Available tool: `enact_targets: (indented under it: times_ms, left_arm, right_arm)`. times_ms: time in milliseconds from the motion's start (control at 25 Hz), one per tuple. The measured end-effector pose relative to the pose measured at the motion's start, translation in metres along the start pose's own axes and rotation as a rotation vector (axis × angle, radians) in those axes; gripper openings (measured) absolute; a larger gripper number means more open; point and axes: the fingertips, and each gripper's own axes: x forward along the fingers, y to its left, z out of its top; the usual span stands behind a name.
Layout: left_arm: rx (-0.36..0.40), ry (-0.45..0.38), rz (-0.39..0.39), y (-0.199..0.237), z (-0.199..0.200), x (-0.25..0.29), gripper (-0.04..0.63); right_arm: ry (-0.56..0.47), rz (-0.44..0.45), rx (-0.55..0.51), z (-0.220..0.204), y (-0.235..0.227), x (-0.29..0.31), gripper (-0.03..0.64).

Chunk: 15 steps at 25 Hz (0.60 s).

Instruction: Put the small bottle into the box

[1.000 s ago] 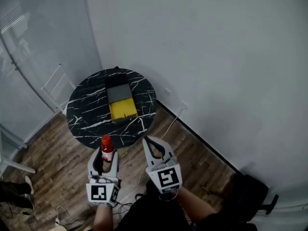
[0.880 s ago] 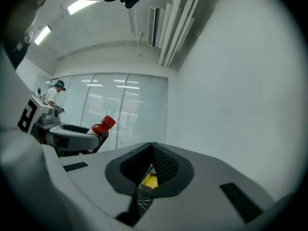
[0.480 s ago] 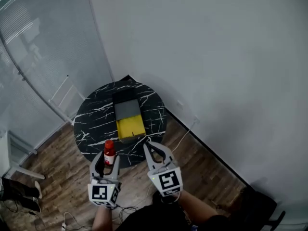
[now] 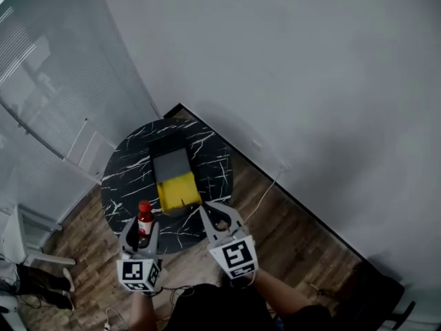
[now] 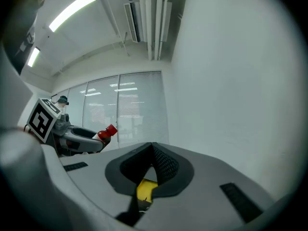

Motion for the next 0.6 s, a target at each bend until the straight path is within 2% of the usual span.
enact_targets:
  times_ms: [240, 600]
  left_arm:
    - [0.025, 0.055, 0.002, 0.011, -0.009, 0.035, 0.212]
    - [0.047, 0.114, -0.077, 0.02, -0.032, 0.099, 0.212]
  right_arm:
    - [0.042, -0.01, 0.031, -0.019, -0.032, 0.012, -0.005]
    - [0.087, -0.031, 0.036, -0.039, -0.054, 0.054, -0.005]
